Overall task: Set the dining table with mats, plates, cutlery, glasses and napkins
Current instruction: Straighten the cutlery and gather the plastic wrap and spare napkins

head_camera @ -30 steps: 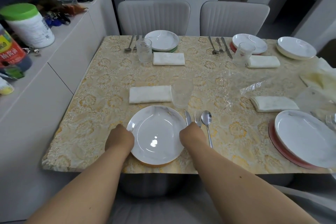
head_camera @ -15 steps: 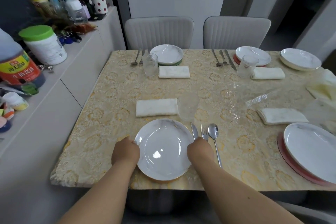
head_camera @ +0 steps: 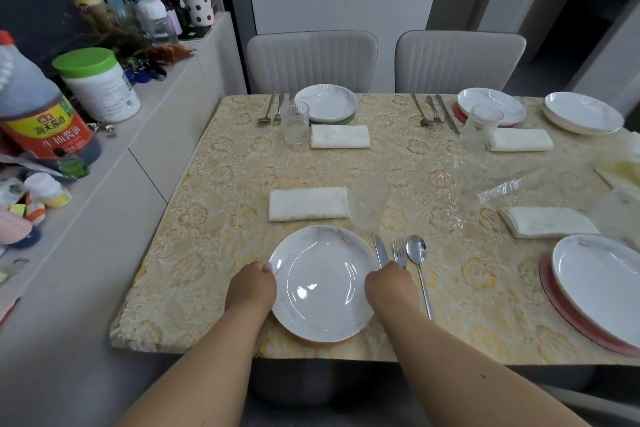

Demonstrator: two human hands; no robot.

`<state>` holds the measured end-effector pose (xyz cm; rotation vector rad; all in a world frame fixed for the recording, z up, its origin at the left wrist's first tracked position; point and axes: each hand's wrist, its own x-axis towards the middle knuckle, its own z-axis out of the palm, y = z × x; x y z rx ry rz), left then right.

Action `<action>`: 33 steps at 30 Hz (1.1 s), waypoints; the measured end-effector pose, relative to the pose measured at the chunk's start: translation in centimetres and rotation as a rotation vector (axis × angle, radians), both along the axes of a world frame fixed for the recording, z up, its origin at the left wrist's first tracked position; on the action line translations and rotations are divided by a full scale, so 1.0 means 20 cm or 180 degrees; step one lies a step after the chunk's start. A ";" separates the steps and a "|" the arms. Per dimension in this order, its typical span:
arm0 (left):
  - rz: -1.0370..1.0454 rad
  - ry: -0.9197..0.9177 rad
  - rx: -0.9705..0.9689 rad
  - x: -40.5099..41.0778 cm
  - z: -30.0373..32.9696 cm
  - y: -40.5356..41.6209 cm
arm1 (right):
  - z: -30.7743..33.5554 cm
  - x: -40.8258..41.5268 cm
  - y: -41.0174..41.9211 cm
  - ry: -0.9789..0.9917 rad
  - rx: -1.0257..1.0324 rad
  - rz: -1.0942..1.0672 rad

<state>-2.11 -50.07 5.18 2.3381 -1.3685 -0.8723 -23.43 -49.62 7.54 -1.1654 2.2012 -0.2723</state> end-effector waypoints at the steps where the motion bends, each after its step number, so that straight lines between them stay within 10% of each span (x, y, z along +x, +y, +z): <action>1: 0.0048 -0.0029 -0.0024 0.00 0.01 -0.01 | 0.00 0.00 -0.01 -0.0041 -0.0295 -0.0218; 9: 0.0809 0.0690 -0.0017 0.04 0.07 -0.31 | 0.04 0.05 -0.18 0.0163 -0.1330 0.0384; 15: 0.1318 0.1136 -0.0104 -0.03 0.07 -0.54 | -0.01 -0.04 -0.31 -0.0407 -0.1862 -0.0499; 33: 0.1749 0.1351 -0.0096 -0.04 -0.03 -0.77 | -0.09 -0.14 -0.55 -0.1006 -0.1621 0.0197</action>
